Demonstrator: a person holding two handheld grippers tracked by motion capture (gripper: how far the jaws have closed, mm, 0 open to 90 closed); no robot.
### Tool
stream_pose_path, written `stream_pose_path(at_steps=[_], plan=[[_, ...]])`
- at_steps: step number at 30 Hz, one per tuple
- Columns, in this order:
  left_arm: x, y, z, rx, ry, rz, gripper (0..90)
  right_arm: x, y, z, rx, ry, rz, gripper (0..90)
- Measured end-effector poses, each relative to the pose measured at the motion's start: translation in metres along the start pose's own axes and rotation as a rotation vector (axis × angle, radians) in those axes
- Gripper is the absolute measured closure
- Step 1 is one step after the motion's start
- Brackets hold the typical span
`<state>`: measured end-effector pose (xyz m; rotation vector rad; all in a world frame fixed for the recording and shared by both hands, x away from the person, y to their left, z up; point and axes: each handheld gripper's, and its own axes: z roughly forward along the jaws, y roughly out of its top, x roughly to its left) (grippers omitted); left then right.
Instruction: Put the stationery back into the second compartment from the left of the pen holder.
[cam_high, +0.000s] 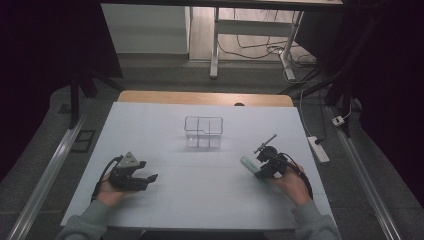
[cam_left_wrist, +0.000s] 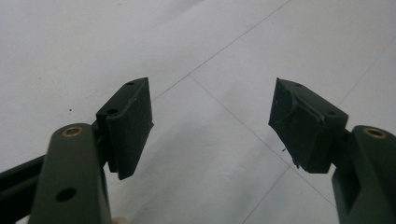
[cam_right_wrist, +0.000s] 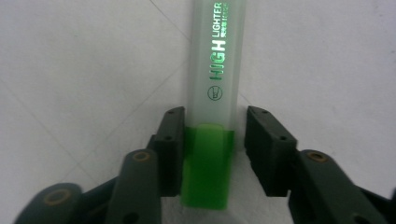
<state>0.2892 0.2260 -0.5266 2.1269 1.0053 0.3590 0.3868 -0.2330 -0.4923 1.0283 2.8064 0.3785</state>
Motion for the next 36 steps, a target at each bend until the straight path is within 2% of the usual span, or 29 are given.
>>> stream_pose_path(at_steps=[4, 15, 18, 24, 29, 36], plan=[[-0.001, 0.000, 0.000, 0.003, 0.002, 0.005, 29.6, 0.005, 0.003, 0.001, 0.021, -0.018, -0.006, 65.4], [0.002, 0.000, -0.001, -0.003, 0.009, -0.001, 29.7, 0.004, 0.003, -0.001, 0.019, -0.002, -0.005, 66.5], [0.002, 0.000, -0.001, -0.002, 0.010, 0.002, 29.7, 0.002, 0.001, -0.004, -0.015, 0.019, 0.001, 66.5], [0.000, 0.000, 0.000, 0.005, 0.016, 0.014, 29.7, 0.001, -0.002, -0.016, -0.090, 0.018, 0.015, 66.5], [0.000, 0.000, 0.000, 0.012, 0.017, 0.027, 29.7, 0.006, 0.001, -0.026, -0.138, 0.019, -0.006, 66.5], [-0.003, 0.002, -0.001, 0.013, 0.019, 0.048, 29.8, 0.016, 0.006, -0.029, -0.177, 0.057, -0.034, 66.5]])
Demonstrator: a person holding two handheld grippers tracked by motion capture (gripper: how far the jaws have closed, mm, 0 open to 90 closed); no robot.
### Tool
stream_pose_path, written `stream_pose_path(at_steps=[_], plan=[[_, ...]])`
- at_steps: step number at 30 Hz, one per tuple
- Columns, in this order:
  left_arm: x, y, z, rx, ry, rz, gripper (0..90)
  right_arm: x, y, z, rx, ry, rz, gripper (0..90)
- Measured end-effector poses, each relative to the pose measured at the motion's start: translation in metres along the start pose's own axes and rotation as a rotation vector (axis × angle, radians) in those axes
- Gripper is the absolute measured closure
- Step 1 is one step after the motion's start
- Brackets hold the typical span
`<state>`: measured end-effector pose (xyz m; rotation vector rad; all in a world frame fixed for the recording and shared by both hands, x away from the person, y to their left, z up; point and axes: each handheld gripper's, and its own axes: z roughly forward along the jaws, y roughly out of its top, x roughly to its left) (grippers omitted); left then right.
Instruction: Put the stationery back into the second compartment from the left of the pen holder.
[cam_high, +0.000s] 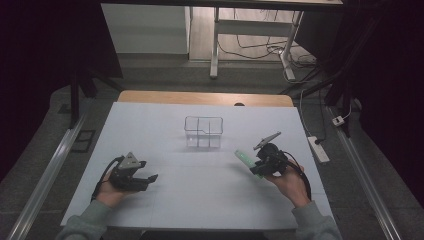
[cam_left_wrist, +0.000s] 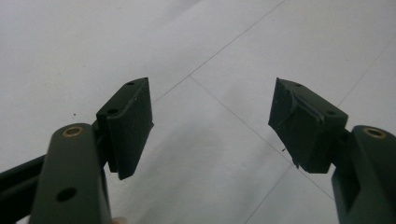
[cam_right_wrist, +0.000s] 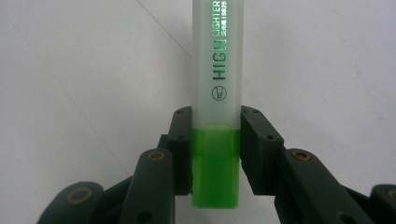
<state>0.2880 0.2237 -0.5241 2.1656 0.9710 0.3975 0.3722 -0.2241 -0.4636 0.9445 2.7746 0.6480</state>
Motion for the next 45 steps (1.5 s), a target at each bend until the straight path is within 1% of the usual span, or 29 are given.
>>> stream_pose_path(at_steps=[7, 9, 11, 18, 25, 32, 39, 43, 45], plan=[[-0.001, 0.001, 0.001, 0.003, -0.005, 0.004, 29.8, 0.008, 0.006, 0.000, -0.022, 0.027, -0.031, 66.5], [-0.003, 0.002, 0.001, 0.004, -0.004, 0.013, 29.7, 0.010, 0.007, 0.001, -0.028, 0.038, -0.035, 66.5], [-0.005, 0.003, 0.001, 0.006, -0.002, 0.024, 29.7, 0.012, 0.008, 0.002, -0.033, 0.040, -0.044, 66.5], [-0.010, 0.006, 0.002, 0.014, -0.003, 0.053, 30.0, 0.021, 0.014, 0.005, -0.032, 0.060, -0.069, 66.5], [-0.017, 0.011, 0.003, 0.019, -0.015, 0.092, 29.9, 0.032, 0.024, 0.014, -0.028, 0.084, -0.113, 66.5], [-0.020, 0.012, 0.004, 0.021, -0.026, 0.102, 29.8, 0.044, 0.034, 0.022, -0.021, 0.102, -0.147, 66.5], [-0.020, 0.013, 0.003, 0.020, -0.026, 0.100, 29.7, 0.054, 0.043, 0.028, -0.021, 0.113, -0.179, 66.5], [-0.022, 0.015, 0.003, 0.016, -0.029, 0.106, 29.6, 0.059, 0.048, 0.031, -0.020, 0.124, -0.191, 66.4], [-0.024, 0.018, 0.004, 0.015, -0.033, 0.111, 29.6, 0.062, 0.050, 0.033, -0.016, 0.130, -0.205, 66.4]])
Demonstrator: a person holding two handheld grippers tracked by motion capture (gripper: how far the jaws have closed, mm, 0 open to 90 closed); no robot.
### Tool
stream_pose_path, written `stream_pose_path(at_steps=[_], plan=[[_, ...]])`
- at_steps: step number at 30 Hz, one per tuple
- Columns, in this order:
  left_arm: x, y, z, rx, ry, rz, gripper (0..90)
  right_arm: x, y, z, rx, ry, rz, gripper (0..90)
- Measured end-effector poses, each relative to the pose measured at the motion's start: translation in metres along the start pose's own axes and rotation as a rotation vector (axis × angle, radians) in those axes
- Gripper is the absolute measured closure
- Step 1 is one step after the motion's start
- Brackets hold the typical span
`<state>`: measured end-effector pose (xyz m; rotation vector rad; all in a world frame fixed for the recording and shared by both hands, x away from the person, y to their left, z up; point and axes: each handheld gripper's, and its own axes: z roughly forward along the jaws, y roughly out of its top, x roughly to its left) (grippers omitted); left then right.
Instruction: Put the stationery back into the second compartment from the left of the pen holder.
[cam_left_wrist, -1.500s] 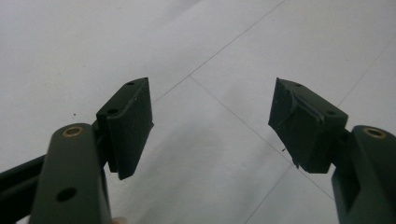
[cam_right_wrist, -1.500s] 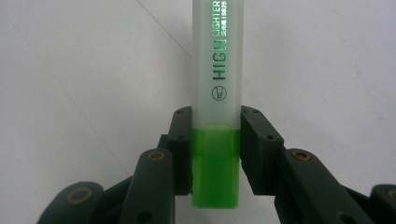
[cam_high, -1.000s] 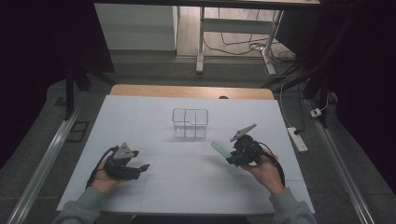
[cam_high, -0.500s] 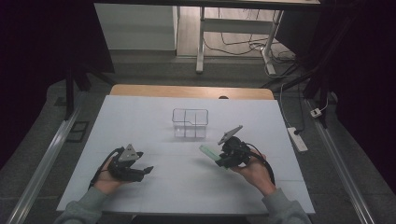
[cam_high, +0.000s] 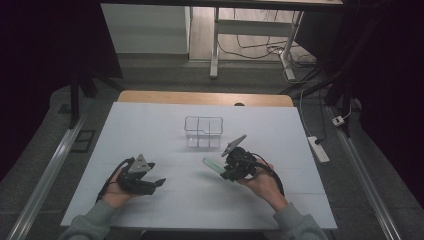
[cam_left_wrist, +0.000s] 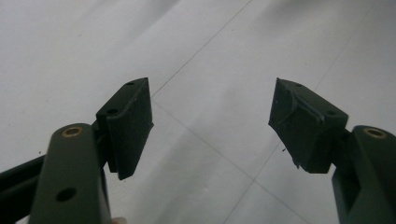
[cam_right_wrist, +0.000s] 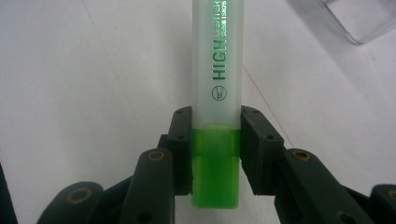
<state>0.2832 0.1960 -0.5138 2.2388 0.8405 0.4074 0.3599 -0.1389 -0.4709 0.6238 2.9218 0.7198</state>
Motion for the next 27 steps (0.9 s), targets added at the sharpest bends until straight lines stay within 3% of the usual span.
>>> stream_pose_path(at_steps=[10, 19, 27], plan=[[-0.008, 0.012, 0.004, -0.005, -0.019, 0.050, 29.4, 0.011, 0.013, 0.014, 0.039, 0.024, -0.066, 66.5], [-0.021, 0.033, 0.012, 0.011, -0.028, 0.134, 29.2, 0.017, 0.025, 0.022, 0.059, 0.039, -0.120, 66.4], [-0.030, 0.053, 0.023, 0.043, -0.068, 0.203, 28.8, 0.023, 0.033, 0.027, 0.082, 0.066, -0.156, 66.4]])
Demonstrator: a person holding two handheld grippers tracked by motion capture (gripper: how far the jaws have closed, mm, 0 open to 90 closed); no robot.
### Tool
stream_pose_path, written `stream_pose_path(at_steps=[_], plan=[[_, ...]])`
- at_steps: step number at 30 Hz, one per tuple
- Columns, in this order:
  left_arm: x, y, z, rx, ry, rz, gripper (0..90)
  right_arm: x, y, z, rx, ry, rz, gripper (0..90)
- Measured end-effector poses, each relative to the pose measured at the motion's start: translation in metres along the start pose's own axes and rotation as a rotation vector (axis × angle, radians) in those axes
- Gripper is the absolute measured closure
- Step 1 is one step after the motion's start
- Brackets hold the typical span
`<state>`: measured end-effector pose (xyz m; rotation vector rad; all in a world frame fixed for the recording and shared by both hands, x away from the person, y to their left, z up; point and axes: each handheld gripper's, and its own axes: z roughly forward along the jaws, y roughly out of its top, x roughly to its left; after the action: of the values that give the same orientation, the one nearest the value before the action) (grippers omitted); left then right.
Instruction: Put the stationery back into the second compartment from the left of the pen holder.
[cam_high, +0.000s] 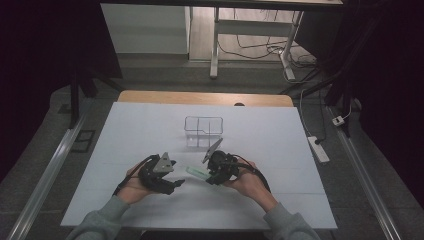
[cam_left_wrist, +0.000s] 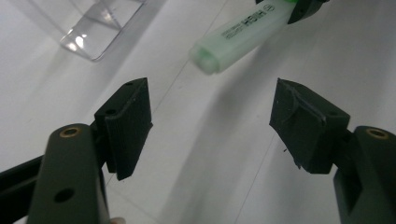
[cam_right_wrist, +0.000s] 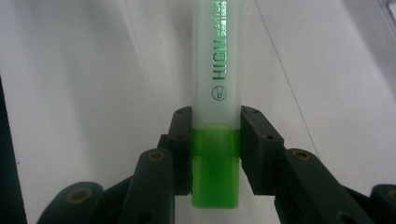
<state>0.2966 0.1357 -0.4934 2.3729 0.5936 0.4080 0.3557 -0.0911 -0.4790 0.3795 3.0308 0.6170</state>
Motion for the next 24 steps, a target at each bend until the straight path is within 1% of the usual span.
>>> stream_pose_path(at_steps=[2, 3, 4, 7, 10, 13, 14, 16, 18, 19, 20, 21, 22, 23, 24], plan=[[-0.001, 0.004, 0.003, 0.012, -0.014, 0.018, 28.8, 0.001, 0.001, 0.000, 0.006, 0.008, 0.001, 66.4], [-0.002, 0.006, 0.004, 0.015, -0.021, 0.026, 28.8, 0.001, 0.002, 0.000, 0.008, 0.006, -0.008, 66.4], [-0.003, 0.008, 0.006, 0.022, -0.026, 0.035, 29.0, 0.002, 0.002, 0.001, 0.011, 0.013, -0.004, 66.4], [-0.005, 0.014, 0.010, 0.041, -0.036, 0.068, 29.3, 0.004, 0.004, 0.003, 0.015, 0.019, -0.024, 66.4], [-0.006, 0.021, 0.014, 0.054, -0.066, 0.101, 30.7, 0.007, 0.006, 0.005, 0.026, 0.026, -0.038, 66.4], [-0.006, 0.025, 0.020, 0.076, -0.081, 0.125, 31.8, 0.010, 0.008, 0.007, 0.027, 0.036, -0.049, 66.4], [-0.006, 0.026, 0.022, 0.085, -0.087, 0.137, 32.3, 0.011, 0.008, 0.007, 0.031, 0.024, -0.053, 66.4], [-0.006, 0.027, 0.025, 0.093, -0.104, 0.143, 33.4, 0.011, 0.009, 0.008, 0.033, 0.046, -0.067, 66.4], [-0.007, 0.027, 0.028, 0.103, -0.120, 0.154, 34.8, 0.012, 0.009, 0.008, 0.036, 0.053, -0.066, 66.4], [-0.008, 0.027, 0.029, 0.110, -0.124, 0.158, 35.6, 0.012, 0.009, 0.008, 0.033, 0.055, -0.080, 66.4], [-0.007, 0.027, 0.030, 0.119, -0.131, 0.171, 36.9, 0.012, 0.009, 0.008, 0.037, 0.051, -0.090, 66.4], [-0.008, 0.027, 0.031, 0.126, -0.136, 0.178, 37.9, 0.013, 0.009, 0.008, 0.040, 0.051, -0.088, 66.4], [-0.008, 0.027, 0.032, 0.132, -0.135, 0.186, 39.4, 0.016, 0.010, 0.006, 0.044, -0.014, -0.093, 66.4], [-0.008, 0.027, 0.032, 0.134, -0.138, 0.195, 41.8, 0.013, 0.010, 0.009, 0.025, 0.065, -0.110, 66.4], [-0.009, 0.027, 0.032, 0.138, -0.138, 0.200, 44.4, 0.014, 0.010, 0.009, 0.025, 0.067, -0.116, 66.4]])
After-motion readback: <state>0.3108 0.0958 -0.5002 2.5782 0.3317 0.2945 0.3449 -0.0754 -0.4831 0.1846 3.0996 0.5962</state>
